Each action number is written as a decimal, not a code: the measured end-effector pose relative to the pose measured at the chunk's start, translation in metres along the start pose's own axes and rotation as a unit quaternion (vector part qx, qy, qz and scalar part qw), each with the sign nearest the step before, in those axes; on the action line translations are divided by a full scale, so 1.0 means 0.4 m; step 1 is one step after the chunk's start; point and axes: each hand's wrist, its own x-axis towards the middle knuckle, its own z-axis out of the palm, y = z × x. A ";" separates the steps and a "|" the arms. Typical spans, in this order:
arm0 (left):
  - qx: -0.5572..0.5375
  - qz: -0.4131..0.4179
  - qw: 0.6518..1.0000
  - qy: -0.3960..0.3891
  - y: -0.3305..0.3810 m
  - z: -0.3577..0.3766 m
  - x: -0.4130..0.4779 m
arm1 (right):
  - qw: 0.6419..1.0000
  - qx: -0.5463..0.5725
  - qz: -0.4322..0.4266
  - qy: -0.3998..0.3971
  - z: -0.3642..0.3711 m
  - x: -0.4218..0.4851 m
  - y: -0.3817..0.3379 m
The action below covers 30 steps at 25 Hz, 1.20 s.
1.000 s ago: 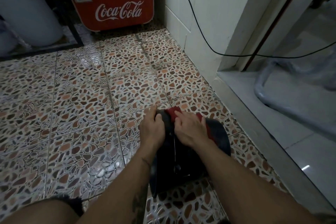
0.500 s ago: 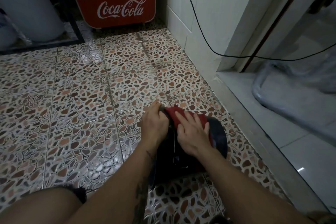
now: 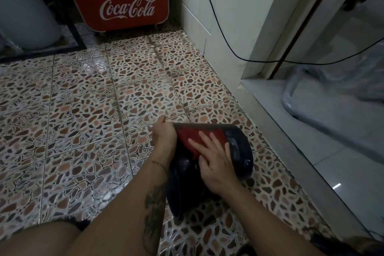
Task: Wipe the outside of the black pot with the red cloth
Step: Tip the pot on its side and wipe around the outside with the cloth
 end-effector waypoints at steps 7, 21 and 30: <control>0.168 0.135 0.975 -0.050 -0.018 -0.022 -0.008 | 0.969 -0.071 0.236 -0.014 -0.051 0.089 0.081; 0.417 0.408 0.811 -0.048 -0.132 -0.086 -0.133 | 0.964 -0.083 0.239 -0.083 -0.083 0.103 0.113; 0.310 0.365 0.876 -0.047 -0.071 -0.070 -0.030 | 0.999 0.013 0.004 -0.034 0.012 0.042 -0.025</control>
